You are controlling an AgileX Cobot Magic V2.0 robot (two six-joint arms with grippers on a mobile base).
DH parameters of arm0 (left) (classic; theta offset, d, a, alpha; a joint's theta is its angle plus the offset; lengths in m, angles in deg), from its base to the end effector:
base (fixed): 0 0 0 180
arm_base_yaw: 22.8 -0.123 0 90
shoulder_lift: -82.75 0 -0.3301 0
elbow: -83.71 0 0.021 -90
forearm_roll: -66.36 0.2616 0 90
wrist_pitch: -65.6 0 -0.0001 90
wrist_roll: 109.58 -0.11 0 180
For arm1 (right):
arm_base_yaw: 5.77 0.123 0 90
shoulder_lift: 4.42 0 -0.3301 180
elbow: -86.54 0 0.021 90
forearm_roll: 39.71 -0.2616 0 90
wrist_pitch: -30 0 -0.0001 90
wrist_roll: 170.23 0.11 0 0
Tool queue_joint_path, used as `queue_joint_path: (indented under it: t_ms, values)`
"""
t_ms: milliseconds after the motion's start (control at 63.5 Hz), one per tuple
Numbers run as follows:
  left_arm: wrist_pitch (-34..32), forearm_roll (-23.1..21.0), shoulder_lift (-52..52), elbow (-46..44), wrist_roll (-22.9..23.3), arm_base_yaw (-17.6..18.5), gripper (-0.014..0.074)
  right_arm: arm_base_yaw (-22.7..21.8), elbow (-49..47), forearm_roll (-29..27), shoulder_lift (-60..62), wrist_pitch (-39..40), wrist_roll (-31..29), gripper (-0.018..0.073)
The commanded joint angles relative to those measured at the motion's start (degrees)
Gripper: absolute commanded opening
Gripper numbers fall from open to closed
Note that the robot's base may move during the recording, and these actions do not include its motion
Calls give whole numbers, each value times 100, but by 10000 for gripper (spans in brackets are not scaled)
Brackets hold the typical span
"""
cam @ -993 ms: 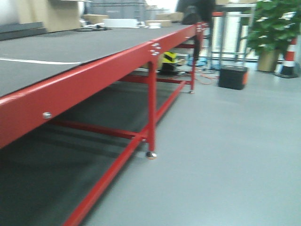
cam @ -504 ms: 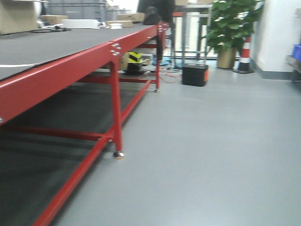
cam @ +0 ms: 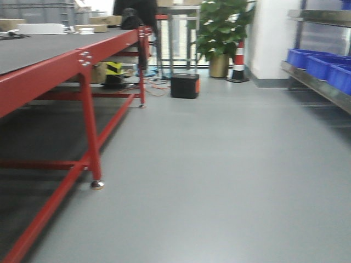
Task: Place valve from conveyor to right shelf box
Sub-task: 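Drive the base away from the conveyor holding both valves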
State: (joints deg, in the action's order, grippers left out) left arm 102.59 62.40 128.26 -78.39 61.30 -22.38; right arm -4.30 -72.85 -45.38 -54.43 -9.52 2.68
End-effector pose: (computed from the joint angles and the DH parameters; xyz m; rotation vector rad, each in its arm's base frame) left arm 0.1013 -0.0053 0.4745 0.1277 1.7465 0.0342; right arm 0.1306 0.0103 0.4449 -0.1122 1.9162 0.0458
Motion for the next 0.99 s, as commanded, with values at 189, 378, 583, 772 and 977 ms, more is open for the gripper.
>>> queue_joint_path:
  t_ms: [189,378,583,772,977]
  values:
    - [-341,-36,-24,-38,22,36,-111,-10,-110,40,60,448,-42,-154]
    - [-341,-36,-24,-38,22,36,-111,-10,-110,40,60,448,-42,-154]
    - [-341,-36,-24,-38,22,36,-111,-10,-110,40,60,448,-42,-154]
    - [-341,-36,-24,-38,22,36,-111,-10,-110,40,60,448,-42,-154]
    - [-341,-36,-24,-38,22,36,-111,-10,-110,40,60,448,-42,-154]
